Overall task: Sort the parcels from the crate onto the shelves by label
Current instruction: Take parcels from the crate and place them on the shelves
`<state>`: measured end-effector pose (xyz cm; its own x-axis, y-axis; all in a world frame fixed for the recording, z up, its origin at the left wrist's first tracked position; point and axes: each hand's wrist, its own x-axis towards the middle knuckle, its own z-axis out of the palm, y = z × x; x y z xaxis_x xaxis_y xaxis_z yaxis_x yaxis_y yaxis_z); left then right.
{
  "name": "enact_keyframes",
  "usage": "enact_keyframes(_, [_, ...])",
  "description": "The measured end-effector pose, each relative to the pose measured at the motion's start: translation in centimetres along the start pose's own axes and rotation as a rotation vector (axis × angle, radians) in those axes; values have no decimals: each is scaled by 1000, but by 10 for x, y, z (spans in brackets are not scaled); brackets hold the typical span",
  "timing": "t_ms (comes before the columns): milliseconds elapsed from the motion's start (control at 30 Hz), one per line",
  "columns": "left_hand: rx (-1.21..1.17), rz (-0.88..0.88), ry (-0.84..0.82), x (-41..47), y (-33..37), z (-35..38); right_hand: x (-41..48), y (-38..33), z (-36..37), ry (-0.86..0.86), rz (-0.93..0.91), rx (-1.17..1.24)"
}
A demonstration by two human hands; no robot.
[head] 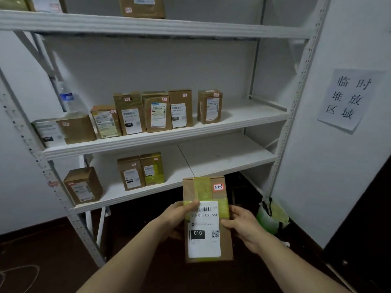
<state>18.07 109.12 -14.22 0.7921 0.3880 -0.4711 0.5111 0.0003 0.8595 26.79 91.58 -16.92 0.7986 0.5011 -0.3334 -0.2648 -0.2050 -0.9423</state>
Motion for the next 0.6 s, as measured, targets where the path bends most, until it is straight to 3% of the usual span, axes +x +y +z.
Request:
enact_keyframes(333, [-21, -95, -18, 107, 22, 1, 100, -11, -17, 7, 86, -46])
enact_keyframes(600, [-66, -122, 67, 178, 60, 26, 193, -39, -64, -142, 156, -86])
